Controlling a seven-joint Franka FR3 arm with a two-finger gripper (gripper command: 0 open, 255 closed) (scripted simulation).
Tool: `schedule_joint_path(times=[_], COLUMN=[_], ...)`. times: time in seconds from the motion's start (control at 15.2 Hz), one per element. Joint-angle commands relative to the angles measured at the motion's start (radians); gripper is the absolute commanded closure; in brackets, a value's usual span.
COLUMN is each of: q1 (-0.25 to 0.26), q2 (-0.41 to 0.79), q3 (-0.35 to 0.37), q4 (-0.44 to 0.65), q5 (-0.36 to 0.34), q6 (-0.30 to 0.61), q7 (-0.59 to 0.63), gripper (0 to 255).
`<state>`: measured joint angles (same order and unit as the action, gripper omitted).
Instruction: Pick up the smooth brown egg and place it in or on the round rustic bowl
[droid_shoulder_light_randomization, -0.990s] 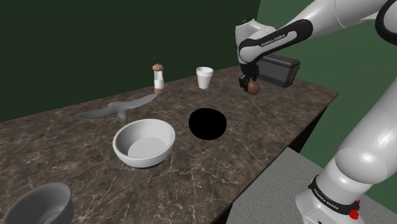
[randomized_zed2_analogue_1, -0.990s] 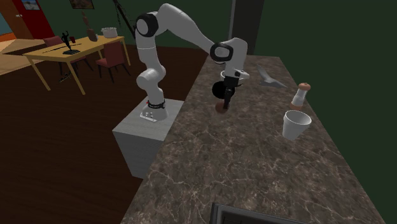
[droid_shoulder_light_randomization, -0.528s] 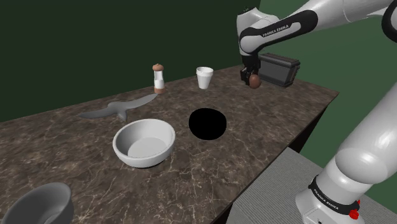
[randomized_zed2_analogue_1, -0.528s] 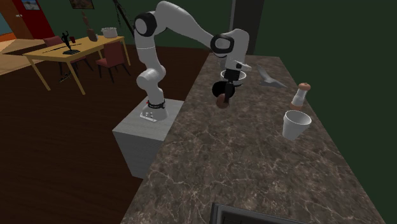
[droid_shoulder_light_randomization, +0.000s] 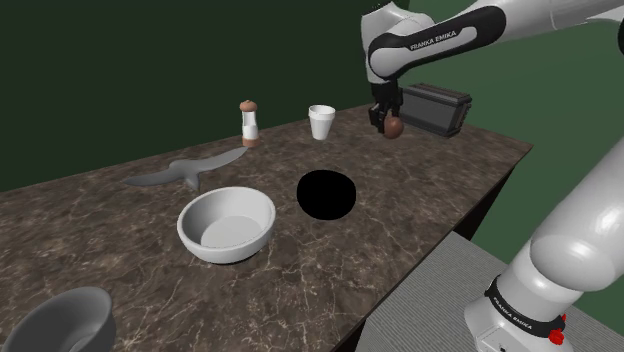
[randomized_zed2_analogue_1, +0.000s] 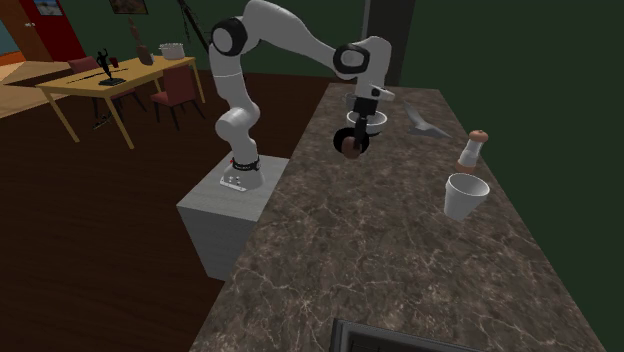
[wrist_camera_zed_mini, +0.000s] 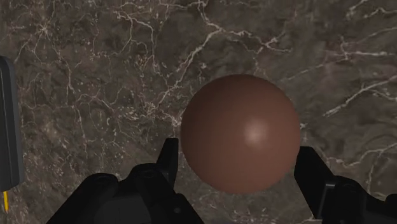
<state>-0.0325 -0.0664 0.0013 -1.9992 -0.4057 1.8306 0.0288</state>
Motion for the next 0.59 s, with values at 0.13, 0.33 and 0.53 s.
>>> schedule_joint_path(times=[0.13, 0.33, 0.53], q1=[0.046, 0.082, 0.117], q2=[-0.011, -0.008, 0.004], q3=[0.052, 0.092, 0.132], q4=[0.0, 0.01, 0.03], q5=[0.019, 0.034, 0.05], q6=[-0.046, -0.078, -0.11], q7=[0.083, 0.146, 0.21], gripper=[255, 255, 255])
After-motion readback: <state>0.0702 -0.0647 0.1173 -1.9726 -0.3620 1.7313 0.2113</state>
